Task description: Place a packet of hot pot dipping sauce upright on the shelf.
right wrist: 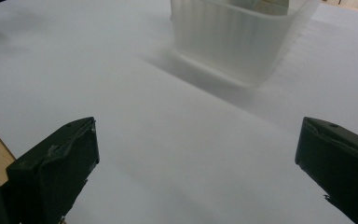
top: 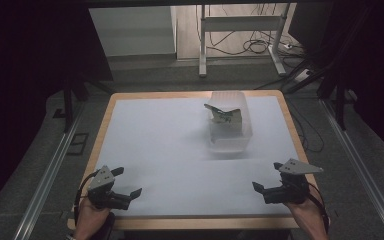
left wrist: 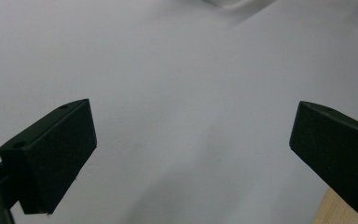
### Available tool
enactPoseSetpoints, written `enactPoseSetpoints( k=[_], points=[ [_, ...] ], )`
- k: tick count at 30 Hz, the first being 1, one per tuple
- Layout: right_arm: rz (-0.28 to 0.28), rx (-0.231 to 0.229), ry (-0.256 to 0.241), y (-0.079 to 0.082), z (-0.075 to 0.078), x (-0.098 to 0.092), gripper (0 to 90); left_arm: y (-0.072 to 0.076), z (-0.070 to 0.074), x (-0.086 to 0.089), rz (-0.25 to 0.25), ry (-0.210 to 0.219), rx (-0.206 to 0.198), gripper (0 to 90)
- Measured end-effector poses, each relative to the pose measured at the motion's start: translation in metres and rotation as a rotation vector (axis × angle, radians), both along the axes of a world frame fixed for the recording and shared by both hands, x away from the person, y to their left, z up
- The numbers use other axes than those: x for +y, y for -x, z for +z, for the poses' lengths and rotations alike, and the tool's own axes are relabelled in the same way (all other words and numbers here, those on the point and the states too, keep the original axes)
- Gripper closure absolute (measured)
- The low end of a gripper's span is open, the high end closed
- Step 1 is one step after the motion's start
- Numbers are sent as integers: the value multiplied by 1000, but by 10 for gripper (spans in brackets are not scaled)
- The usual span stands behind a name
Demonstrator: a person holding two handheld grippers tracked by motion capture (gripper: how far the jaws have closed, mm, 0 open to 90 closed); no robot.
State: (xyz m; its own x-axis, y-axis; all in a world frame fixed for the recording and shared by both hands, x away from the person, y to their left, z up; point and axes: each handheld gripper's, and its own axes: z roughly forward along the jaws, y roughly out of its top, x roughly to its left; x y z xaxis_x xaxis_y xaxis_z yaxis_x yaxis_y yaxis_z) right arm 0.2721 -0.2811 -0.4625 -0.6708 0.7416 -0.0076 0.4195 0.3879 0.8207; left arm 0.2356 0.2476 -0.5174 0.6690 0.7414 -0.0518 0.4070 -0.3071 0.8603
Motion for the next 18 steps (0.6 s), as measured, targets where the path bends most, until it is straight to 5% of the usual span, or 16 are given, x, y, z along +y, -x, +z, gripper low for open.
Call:
enactPoseSetpoints(
  k=[7,15,18],
  points=[
    [-16,20,3,4,-13,-10,0,0,-1,-1,0,-20,-10,5],
    [-23,76,94,4,-36,-12,0,1,-2,-3,-2,-46,-26,5],
    [-25,71,87,4,-35,-13,0,0,-1,-3,-3,-51,-29,5]
  ],
)
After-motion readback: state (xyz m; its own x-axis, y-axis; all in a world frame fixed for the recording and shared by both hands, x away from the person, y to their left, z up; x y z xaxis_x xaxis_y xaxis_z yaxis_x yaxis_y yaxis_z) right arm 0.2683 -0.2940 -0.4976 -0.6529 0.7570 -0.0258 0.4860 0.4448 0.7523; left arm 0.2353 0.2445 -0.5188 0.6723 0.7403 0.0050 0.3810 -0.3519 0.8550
